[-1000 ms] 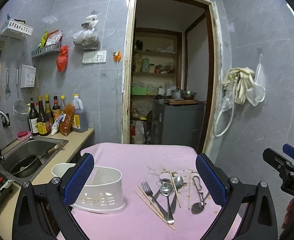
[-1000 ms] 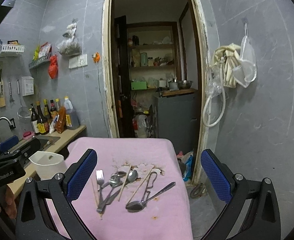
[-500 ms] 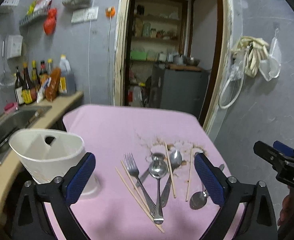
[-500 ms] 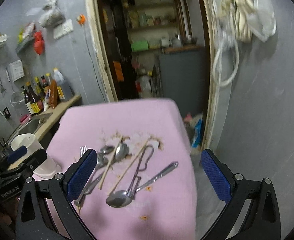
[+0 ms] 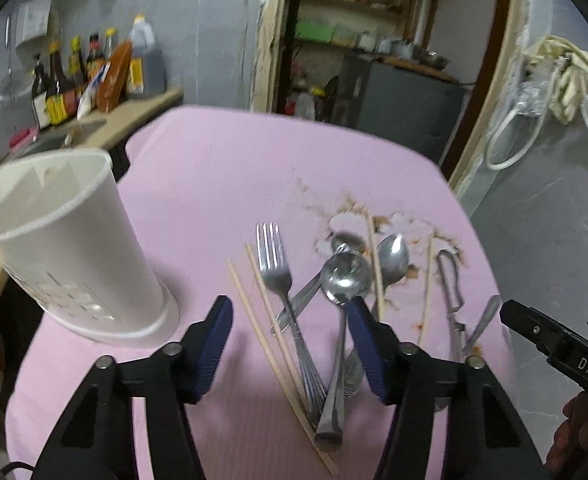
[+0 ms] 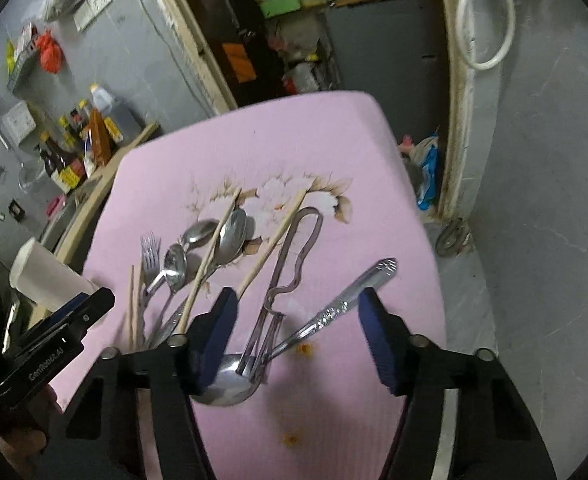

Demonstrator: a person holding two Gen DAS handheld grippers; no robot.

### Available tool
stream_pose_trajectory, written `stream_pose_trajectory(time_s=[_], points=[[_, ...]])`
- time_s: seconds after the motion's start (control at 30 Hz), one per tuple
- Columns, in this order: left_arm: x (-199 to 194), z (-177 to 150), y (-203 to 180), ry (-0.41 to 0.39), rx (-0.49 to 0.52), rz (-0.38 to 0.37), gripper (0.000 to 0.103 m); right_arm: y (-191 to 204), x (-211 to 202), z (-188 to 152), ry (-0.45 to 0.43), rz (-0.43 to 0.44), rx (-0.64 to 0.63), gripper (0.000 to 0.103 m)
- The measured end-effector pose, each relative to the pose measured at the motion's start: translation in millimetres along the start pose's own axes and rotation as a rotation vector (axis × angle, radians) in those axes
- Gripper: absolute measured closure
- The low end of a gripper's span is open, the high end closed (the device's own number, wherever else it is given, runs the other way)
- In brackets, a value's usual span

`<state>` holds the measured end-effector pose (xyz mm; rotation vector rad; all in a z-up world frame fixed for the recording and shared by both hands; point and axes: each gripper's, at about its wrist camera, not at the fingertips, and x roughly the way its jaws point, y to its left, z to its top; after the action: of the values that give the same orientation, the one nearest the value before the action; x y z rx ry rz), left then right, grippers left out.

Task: Organize utensils
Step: 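Grasp a wooden chopstick with the left tool while the right tool grasps the metal tongs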

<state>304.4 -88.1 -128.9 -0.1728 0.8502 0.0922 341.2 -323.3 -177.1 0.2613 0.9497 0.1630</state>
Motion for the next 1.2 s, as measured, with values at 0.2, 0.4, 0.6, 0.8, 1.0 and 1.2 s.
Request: stream_pose_trajectory(time_s=[0.2, 0.4, 0.6, 0.8, 1.0, 1.2], points=[[17, -2, 3, 0.05, -0.037, 0.066, 0.063, 9, 39, 16, 0.07, -0.01, -0.035, 0.064], [34, 0, 12, 0.102, -0.106, 0.107, 0.075, 19, 60, 23, 0.103, -0.034, -0.063, 0.072], [48, 3, 19, 0.147, -0.174, 0.123, 0.08, 21, 68, 28, 0.116, -0.064, -0.063, 0.075], [57, 8, 24, 0.159, -0.216, 0.111, 0.08, 33, 80, 37, 0.152, -0.147, -0.092, 0.075], [61, 10, 26, 0.177, -0.229, 0.089, 0.088, 28, 76, 41, 0.159, -0.135, -0.029, 0.082], [59, 9, 20, 0.21, -0.212, 0.031, 0.097, 20, 64, 37, 0.189, -0.032, 0.065, 0.083]])
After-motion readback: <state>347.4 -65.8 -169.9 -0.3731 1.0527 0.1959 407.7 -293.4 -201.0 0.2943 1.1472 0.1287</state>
